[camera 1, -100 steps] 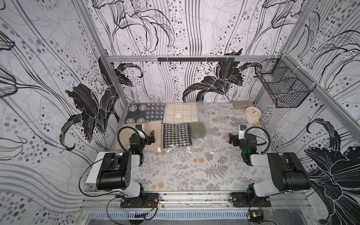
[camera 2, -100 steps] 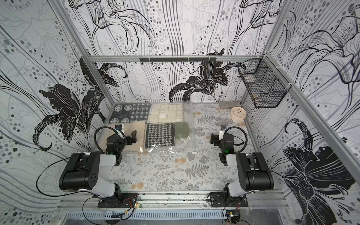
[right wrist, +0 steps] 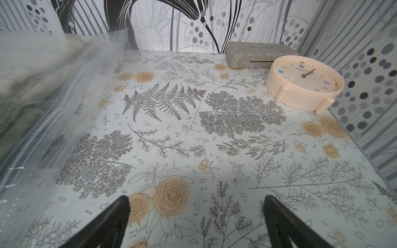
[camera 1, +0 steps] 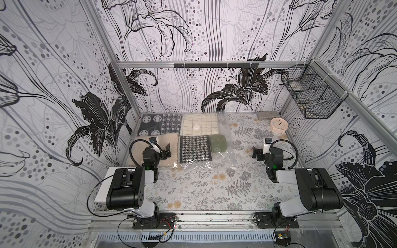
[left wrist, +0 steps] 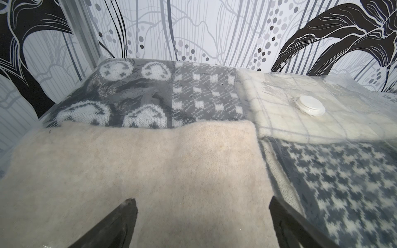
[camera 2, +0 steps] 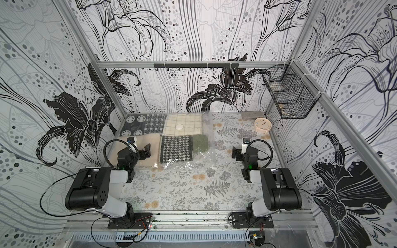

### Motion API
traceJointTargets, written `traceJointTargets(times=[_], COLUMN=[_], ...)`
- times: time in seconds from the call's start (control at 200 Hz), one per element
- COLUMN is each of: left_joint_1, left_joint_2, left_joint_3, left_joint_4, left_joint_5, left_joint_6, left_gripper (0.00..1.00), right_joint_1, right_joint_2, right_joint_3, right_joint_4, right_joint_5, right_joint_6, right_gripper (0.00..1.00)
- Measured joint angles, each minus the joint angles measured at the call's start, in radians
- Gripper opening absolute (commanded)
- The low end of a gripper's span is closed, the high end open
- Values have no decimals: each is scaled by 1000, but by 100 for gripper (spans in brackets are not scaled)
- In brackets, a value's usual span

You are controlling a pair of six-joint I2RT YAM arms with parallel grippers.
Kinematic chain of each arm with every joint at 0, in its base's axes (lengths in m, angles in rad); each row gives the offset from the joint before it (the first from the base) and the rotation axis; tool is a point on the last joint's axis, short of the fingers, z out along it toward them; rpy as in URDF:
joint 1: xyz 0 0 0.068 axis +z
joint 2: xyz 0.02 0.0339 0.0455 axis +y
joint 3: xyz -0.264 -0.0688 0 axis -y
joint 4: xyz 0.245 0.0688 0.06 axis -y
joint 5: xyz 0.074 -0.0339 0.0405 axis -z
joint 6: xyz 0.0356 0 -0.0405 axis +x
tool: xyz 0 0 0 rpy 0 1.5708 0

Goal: Take the scarf out of the vacuum bag
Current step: Open the vacuum bag at the center of the board.

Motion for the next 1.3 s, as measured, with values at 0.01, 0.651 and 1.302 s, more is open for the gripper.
traceJointTargets(times=[0.01,0.651,1.302], left_joint_1=[0,0,-84], left_joint_2=[0,0,-303], left_joint_3=[0,0,77], left_joint_4=[0,0,-249], left_joint_5=[0,0,-157], left_joint_6=[0,0,-5], left_gripper=[99,99,99], right_joint_1=[0,0,6], right_joint_2=[0,0,-227], right_joint_3=[0,0,163], right_joint_4=[0,0,-349], right_joint_5=[0,0,-20], right_joint_6=[0,0,26], right_gripper=[100,100,100])
